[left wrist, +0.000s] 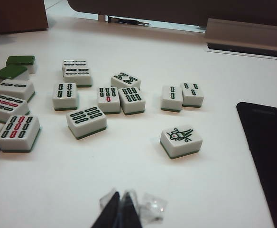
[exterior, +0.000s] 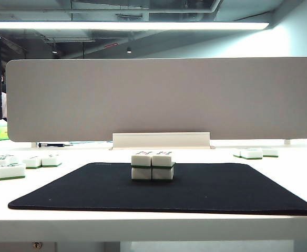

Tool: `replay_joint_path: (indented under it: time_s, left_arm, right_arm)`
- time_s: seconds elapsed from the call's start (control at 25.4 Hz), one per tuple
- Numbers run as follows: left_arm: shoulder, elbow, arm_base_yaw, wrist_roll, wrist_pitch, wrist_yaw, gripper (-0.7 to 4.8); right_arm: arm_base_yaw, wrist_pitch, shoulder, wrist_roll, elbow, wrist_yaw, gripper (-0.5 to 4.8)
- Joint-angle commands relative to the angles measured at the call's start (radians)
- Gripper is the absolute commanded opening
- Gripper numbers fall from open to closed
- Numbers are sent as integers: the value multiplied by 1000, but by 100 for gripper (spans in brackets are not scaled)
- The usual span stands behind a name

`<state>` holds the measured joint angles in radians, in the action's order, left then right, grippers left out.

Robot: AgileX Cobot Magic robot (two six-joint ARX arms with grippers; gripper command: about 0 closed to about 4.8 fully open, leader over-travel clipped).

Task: Arrange four mahjong tiles into a neat stack, creating two layers of paired tiles.

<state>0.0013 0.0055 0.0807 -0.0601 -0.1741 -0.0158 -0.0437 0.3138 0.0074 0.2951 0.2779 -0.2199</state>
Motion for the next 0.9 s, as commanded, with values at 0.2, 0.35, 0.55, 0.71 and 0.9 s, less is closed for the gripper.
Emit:
replay_joint_path:
  time_s: [0.2, 0.35, 0.55, 0.71, 0.9]
  left_arm:
    - [0, 0, 1, 0, -11, -5, -6]
    - [0, 0, 1, 0, -11, -5, -6]
    - [0, 1, 1, 0, -11, -5, -6]
    - [0, 1, 1, 0, -11, -5, -6]
    - [0, 1, 1, 0, -11, -5, -6]
  right_arm:
    - [-1, -109, -9, 22, -166, 215, -1]
    - [-1, -109, -9, 20, -224, 313, -1]
    - [-1, -112, -9, 3, -258, 334, -1]
    - [-1, -109, -9, -47, -258, 334, -1]
    - [-1, -115, -9, -66, -260, 364, -1]
